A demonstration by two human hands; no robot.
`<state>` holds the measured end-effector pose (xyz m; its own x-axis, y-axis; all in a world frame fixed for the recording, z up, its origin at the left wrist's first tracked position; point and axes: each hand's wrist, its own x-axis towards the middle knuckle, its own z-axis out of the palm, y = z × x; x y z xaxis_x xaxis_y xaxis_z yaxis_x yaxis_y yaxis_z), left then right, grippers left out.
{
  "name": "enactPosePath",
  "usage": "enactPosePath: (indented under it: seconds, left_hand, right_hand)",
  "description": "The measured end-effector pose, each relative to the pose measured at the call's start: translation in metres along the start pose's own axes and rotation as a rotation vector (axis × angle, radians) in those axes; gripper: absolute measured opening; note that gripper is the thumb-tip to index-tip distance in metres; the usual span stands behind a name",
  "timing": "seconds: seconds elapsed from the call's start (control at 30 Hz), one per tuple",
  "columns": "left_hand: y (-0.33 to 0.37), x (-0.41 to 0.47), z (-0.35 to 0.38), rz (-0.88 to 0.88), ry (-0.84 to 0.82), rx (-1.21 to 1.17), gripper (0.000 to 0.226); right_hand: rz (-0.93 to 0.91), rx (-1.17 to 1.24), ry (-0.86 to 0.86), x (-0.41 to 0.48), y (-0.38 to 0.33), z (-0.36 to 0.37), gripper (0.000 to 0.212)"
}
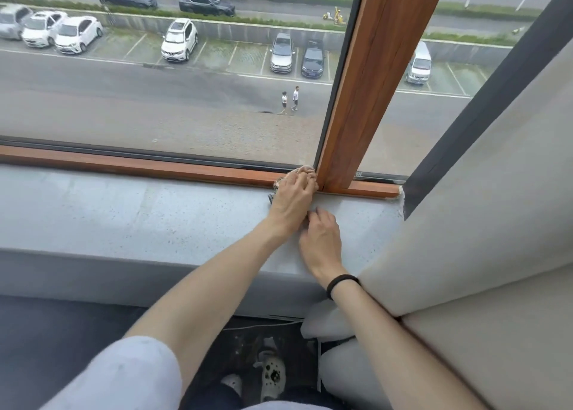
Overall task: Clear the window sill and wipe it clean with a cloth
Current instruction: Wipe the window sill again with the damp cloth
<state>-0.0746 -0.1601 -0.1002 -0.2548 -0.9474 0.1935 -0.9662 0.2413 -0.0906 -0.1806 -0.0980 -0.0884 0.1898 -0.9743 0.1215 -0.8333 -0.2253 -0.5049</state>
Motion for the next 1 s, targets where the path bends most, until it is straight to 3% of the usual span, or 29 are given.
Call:
enactPosePath:
  seconds: [0.13,0.2,0.3,0.5,0.53,0.63,0.7,0.77,0.87,0.93,1.0]
  left_hand:
    - [-0.043,-0.028,-0.009,-0.094,0.031,0.053,0.038]
    - [-0.074,-0.046,-0.015,-0.195,0.126,0.095,0.026]
    - [-0.118,-0.073,-0.014,-0.357,0.116,0.051,0.025]
    - [-0.107,-0.065,-0.024,-0.803,0.089,-0.125,0.032]
    - [-0.097,-0.058,-0.026,-0.768,0.086,-0.190,0.033]
    - [-0.076,-0.052,-0.024,-0.362,0.044,-0.245,0.039]
    - [-0.094,-0.056,-0.026,-0.193,0.055,-0.245,0.039]
    - [-0.129,-0.070,-0.021,-0.204,0.090,-0.215,0.031]
    - [-0.179,-0.101,-0.019,-0.408,0.130,-0.240,0.033]
    - [-0.182,-0.098,-0.023,-0.542,0.117,-0.241,0.033]
    - [-0.163,-0.087,-0.033,-0.537,0.069,-0.279,0.031]
  right_hand:
    - [-0.061,-0.044,-0.013,0.009,-0.007,0.009,0.024]
    - [-0.090,-0.045,-0.034,0.010,-0.018,0.016,0.021]
    - [-0.146,-0.041,-0.086,0.010,-0.036,0.023,0.026]
    - [-0.111,-0.107,-0.184,0.015,-0.050,0.026,0.048]
    - [-0.083,-0.118,-0.181,0.016,-0.050,0.027,0.047]
    - [-0.009,-0.126,-0.166,0.017,-0.053,0.028,0.043]
    - [0.005,-0.126,-0.161,0.016,-0.058,0.029,0.042]
    - [0.026,-0.121,-0.166,0.017,-0.065,0.031,0.045]
    - [0.043,-0.117,-0.155,0.017,-0.075,0.039,0.045]
    - [0.046,-0.120,-0.135,0.015,-0.083,0.046,0.037]
    - [0.044,-0.134,-0.134,0.011,-0.089,0.054,0.032]
